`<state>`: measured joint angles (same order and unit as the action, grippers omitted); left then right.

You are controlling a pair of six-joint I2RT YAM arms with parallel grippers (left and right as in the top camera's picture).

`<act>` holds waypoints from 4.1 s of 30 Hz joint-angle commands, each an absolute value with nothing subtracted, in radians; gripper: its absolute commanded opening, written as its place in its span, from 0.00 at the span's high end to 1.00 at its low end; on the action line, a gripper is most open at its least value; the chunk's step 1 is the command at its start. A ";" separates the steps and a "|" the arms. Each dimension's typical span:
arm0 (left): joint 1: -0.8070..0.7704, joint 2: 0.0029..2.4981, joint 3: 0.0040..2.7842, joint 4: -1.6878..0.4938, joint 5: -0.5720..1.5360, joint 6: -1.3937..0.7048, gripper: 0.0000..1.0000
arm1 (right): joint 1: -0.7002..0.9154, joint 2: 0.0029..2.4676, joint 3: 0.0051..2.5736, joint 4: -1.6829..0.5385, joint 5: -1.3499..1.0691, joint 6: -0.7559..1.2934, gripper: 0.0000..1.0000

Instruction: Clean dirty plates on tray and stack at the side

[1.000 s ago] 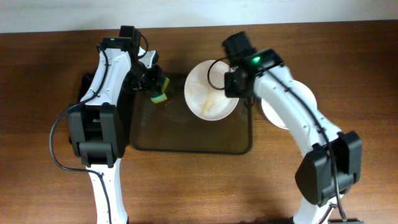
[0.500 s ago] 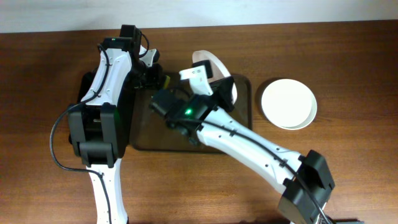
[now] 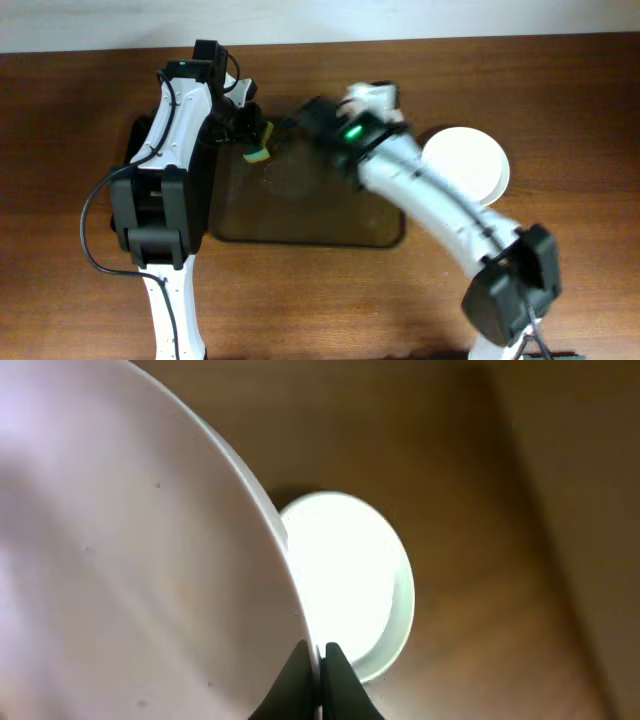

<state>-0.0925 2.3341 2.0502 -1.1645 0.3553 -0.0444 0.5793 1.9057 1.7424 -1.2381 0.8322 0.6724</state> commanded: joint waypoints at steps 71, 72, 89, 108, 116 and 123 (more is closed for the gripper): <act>0.134 1.763 2.080 -1.378 0.090 -0.063 0.01 | -0.097 0.545 0.992 -0.746 0.031 0.338 0.02; 0.134 1.763 2.080 -1.378 0.090 -0.063 0.01 | -0.084 0.457 0.857 -0.659 0.030 0.294 0.02; 0.134 1.763 2.080 -1.378 0.090 -0.063 0.01 | 0.007 0.003 0.006 0.035 0.041 0.247 0.02; 0.134 1.763 2.080 -1.379 0.089 -0.063 0.01 | 0.007 0.008 0.006 -0.080 0.019 0.243 0.02; 0.131 1.605 2.061 -1.360 -0.050 -0.022 0.01 | 0.007 0.008 0.006 -0.080 0.019 0.243 0.02; 0.131 1.093 1.415 -0.888 -0.046 -0.022 0.01 | 0.007 0.008 0.006 -0.080 0.019 0.243 0.02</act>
